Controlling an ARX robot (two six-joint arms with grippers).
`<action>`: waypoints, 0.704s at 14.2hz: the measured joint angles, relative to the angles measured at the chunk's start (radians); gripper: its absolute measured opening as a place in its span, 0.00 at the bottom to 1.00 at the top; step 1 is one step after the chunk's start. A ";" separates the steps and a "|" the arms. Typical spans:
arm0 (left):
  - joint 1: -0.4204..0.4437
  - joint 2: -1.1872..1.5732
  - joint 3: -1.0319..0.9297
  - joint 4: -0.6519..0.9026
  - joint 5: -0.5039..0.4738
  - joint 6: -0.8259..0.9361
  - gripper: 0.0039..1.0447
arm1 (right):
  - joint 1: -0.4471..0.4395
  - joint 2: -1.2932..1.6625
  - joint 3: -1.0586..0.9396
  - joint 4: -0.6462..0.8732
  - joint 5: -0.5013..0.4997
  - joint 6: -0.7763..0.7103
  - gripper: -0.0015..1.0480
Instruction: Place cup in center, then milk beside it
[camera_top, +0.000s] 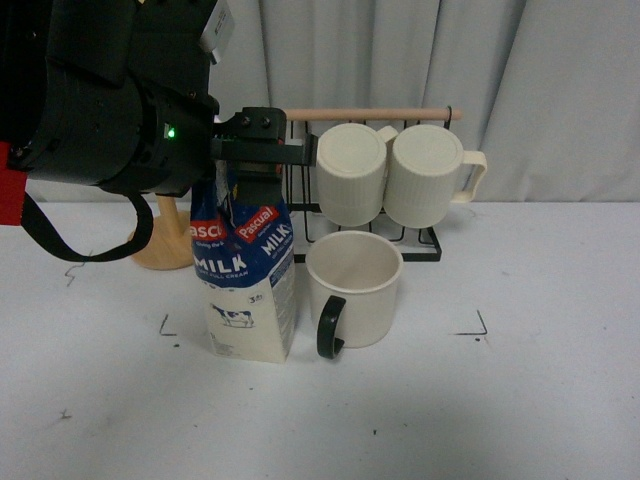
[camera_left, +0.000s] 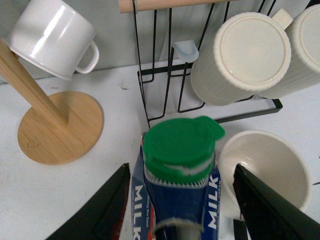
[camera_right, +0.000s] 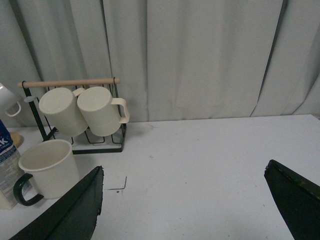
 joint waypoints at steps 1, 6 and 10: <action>0.006 -0.024 -0.001 -0.008 0.020 -0.021 0.77 | 0.000 0.000 0.000 0.000 0.000 0.000 0.94; 0.138 -0.356 -0.145 -0.027 0.156 -0.168 0.94 | 0.000 0.000 0.000 0.000 0.000 0.000 0.94; 0.296 -0.806 -0.284 -0.160 0.323 -0.219 0.94 | 0.000 0.000 0.000 0.000 0.000 0.000 0.94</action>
